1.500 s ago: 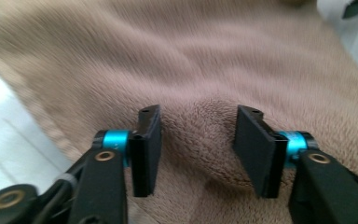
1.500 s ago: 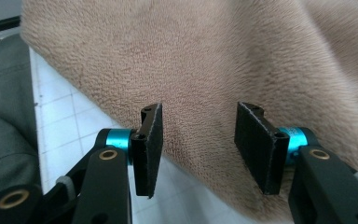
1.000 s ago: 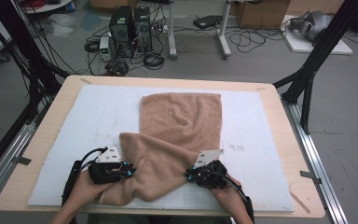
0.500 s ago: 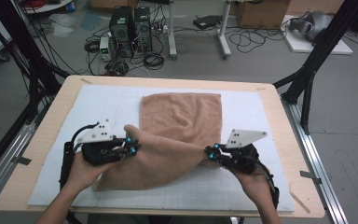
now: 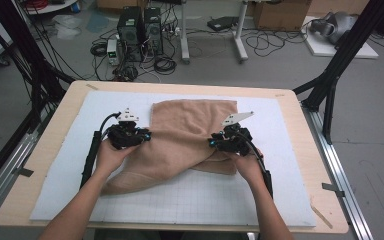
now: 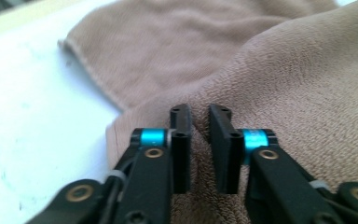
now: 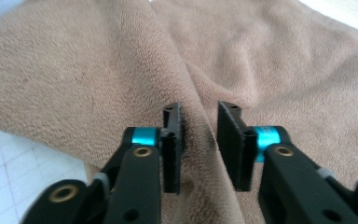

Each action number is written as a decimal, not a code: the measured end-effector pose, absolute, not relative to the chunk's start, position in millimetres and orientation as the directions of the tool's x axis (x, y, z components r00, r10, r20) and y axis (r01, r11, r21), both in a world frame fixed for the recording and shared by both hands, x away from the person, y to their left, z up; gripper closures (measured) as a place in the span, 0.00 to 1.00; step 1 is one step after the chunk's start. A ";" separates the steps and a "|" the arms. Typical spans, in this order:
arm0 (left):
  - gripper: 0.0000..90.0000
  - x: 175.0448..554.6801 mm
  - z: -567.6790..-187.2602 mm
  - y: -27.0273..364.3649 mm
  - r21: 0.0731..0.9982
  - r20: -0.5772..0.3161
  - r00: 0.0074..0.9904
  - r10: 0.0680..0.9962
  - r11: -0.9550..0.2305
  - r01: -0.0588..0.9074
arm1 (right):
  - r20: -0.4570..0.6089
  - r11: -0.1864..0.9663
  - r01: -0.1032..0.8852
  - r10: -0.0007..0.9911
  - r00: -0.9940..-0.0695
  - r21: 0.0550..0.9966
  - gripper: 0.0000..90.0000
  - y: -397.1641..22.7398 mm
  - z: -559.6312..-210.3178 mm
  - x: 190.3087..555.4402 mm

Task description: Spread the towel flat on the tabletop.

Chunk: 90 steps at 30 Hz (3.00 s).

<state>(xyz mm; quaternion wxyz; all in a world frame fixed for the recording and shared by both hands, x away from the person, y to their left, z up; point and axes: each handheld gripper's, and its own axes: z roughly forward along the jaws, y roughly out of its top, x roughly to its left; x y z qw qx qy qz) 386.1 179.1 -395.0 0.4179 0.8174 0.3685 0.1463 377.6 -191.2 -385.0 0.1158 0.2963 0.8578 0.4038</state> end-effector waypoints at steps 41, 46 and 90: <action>0.94 294.2 -431.2 180.0 0.715 0.024 0.847 0.530 -0.602 0.356 | 0.017 0.609 0.319 0.448 -0.894 0.726 0.95 -135.8 -426.5 323.5; 0.94 289.9 -417.8 184.2 0.760 0.011 0.842 0.539 -0.552 0.343 | 0.017 0.584 0.307 0.447 -0.894 0.752 0.95 -151.4 -413.6 315.1; 0.90 372.3 -400.4 153.9 0.771 0.030 0.695 0.719 -0.459 0.442 | 0.051 0.514 0.451 0.616 -0.786 0.730 0.78 -180.1 -386.2 402.3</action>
